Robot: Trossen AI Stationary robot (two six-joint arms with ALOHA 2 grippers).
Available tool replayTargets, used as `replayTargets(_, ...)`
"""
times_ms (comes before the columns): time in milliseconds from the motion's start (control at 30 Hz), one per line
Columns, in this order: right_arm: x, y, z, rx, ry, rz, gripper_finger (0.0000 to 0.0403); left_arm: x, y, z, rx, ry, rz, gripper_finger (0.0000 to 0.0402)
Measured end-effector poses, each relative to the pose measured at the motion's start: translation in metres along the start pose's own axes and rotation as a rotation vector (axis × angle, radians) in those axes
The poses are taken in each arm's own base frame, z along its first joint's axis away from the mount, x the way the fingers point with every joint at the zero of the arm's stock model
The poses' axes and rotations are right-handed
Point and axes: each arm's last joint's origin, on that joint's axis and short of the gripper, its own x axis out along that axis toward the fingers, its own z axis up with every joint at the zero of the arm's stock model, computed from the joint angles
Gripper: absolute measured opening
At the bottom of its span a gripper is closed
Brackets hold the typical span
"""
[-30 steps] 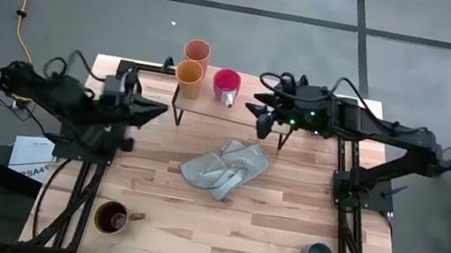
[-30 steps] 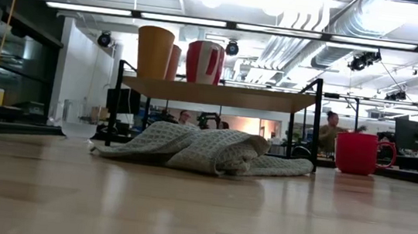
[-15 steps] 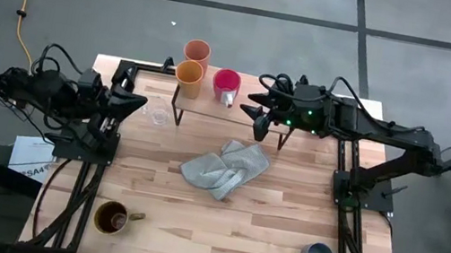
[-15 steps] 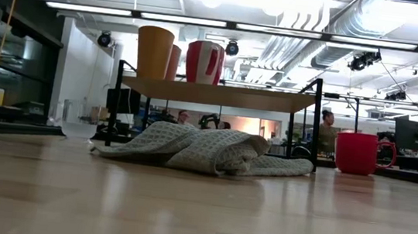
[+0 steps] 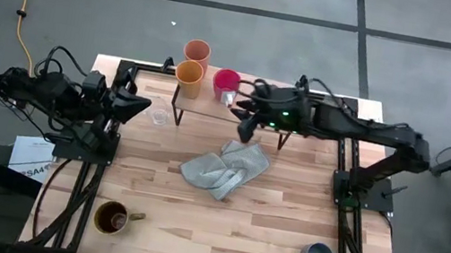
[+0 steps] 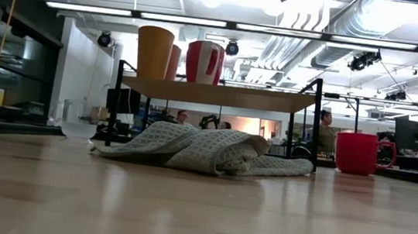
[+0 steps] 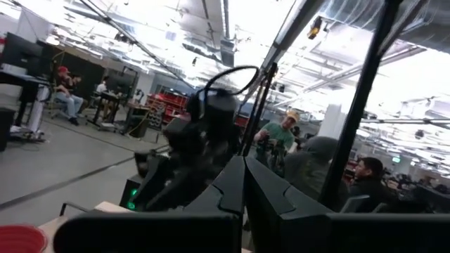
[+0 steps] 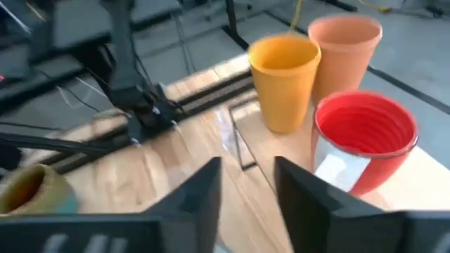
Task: Stack small to large cups/mugs on shelf
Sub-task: Adjust the red mug on the shelf
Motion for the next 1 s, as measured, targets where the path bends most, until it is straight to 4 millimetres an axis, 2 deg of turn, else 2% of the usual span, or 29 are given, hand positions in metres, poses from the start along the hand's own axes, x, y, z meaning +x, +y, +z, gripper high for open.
replayTargets(133, 0.036, -0.008, -0.01, 0.004, 0.038, -0.044, 0.002, 0.0, 0.0, 0.0, -0.001, -0.002, 0.012, 0.0)
replayTargets(267, 0.065, -0.024, -0.017, 0.065, 0.039, -0.114, 0.0015, 0.0, 0.0, 0.0, -0.008, -0.003, 0.013, 0.0)
replayTargets(367, 0.079, -0.036, -0.02, 0.094, 0.047, -0.151, 0.0003, 0.0, 0.0, 0.0, -0.022, -0.003, 0.013, 0.0)
replayTargets(500, 0.083, -0.044, -0.021, 0.1, 0.06, -0.165, 0.0002, 0.0, 0.0, 0.0, -0.023, -0.003, 0.013, 0.0)
replayTargets(1000, 0.083, -0.054, -0.023, 0.093, 0.091, -0.216, 0.0, 0.0, 0.001, 0.0, -0.026, -0.006, 0.026, 0.0)
